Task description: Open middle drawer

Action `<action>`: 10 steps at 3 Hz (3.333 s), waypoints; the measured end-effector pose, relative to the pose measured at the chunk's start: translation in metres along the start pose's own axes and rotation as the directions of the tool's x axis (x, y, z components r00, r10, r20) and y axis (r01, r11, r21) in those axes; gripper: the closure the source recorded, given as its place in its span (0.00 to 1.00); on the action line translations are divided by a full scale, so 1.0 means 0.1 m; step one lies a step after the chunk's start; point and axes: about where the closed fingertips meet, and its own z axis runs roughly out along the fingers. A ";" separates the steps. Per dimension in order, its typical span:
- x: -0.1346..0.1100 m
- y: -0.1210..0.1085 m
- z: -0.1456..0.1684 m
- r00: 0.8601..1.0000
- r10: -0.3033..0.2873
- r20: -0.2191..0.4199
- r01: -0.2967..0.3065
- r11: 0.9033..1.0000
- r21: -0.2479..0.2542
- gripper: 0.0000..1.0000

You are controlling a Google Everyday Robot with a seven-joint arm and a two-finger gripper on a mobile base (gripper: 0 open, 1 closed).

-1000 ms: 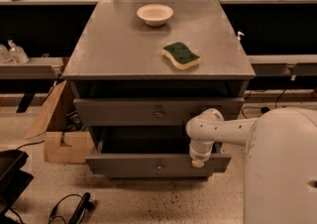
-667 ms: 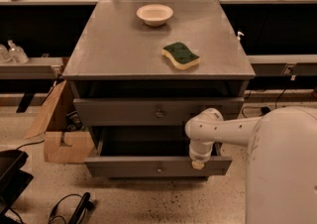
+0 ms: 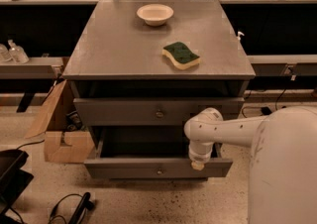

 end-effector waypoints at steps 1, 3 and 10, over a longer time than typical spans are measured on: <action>0.00 0.00 0.00 1.000 0.000 0.000 0.000 1.000 0.000 1.00; 0.03 0.25 -0.10 1.000 0.027 -0.012 -0.027 0.999 -0.046 1.00; 0.03 0.25 -0.12 1.000 0.027 -0.012 -0.027 0.999 -0.047 0.58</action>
Offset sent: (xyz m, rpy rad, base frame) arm -0.2200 0.0538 0.0994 0.0141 0.4223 -0.2712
